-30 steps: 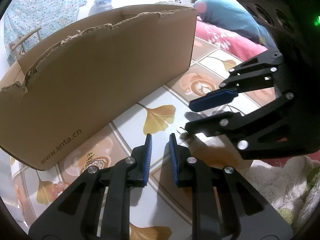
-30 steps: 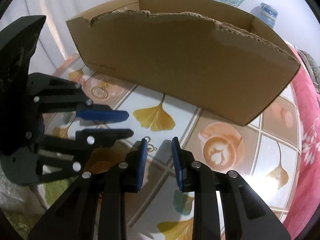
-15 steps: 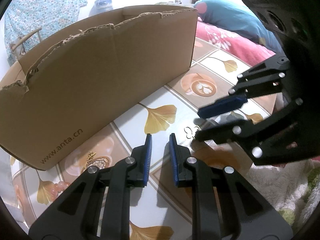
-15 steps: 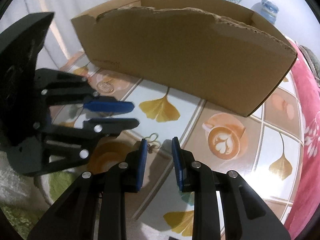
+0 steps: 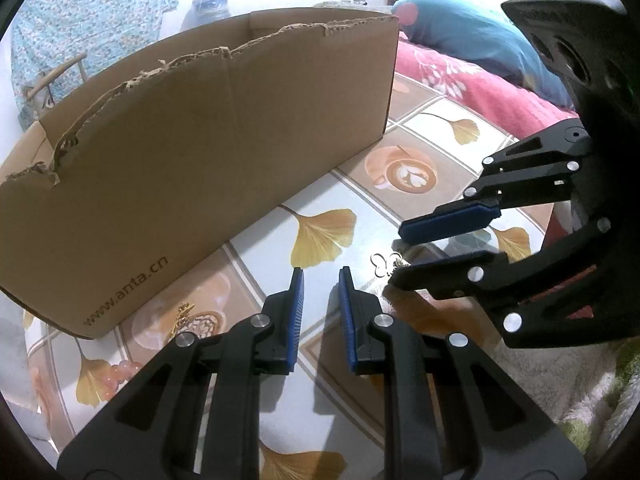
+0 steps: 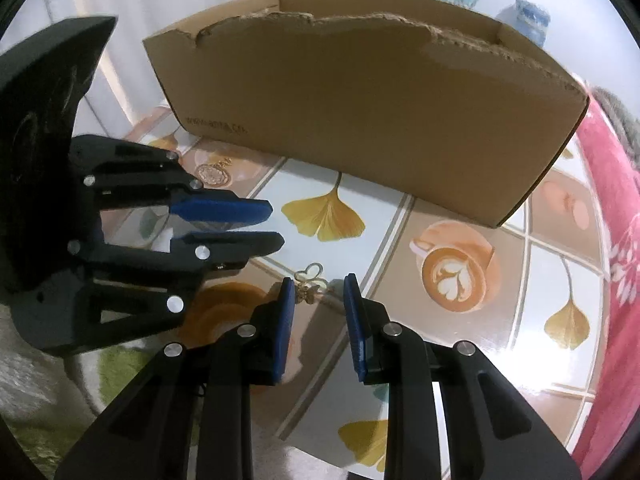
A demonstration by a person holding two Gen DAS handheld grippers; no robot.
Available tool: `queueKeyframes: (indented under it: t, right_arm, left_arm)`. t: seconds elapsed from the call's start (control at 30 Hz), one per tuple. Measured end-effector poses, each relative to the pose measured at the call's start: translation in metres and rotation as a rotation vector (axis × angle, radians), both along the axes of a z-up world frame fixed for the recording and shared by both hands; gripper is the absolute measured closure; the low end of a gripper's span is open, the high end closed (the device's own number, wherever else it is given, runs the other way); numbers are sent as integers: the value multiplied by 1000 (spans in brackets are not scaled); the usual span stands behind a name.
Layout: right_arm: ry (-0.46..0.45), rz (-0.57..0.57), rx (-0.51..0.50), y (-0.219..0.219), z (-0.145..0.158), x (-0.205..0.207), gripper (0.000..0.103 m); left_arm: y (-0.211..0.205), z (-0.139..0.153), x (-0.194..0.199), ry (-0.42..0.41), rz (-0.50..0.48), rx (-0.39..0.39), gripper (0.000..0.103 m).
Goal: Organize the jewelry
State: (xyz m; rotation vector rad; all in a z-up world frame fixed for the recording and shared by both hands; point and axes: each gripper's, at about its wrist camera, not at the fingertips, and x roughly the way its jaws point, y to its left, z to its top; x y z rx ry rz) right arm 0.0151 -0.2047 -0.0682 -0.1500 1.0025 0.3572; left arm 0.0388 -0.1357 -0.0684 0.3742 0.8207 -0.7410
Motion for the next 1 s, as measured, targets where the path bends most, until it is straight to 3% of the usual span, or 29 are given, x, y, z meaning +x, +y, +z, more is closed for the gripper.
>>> queueKeyframes:
  t: [0.23, 0.47, 0.87, 1.0]
  right_arm:
    - [8, -60, -38, -21, 2, -8, 78]
    - [-14, -82, 68, -27, 13, -7, 76]
    - [-10, -82, -21, -28, 6, -14, 76]
    - [-16, -130, 31, -42, 10, -14, 76]
  left_arm:
    - [2, -1, -1, 4, 6, -3, 86]
    - [2, -1, -1, 2, 13, 1, 86]
    - [2, 0, -2, 4, 18, -2, 86]
    - [2, 0, -2, 7, 15, -2, 86]
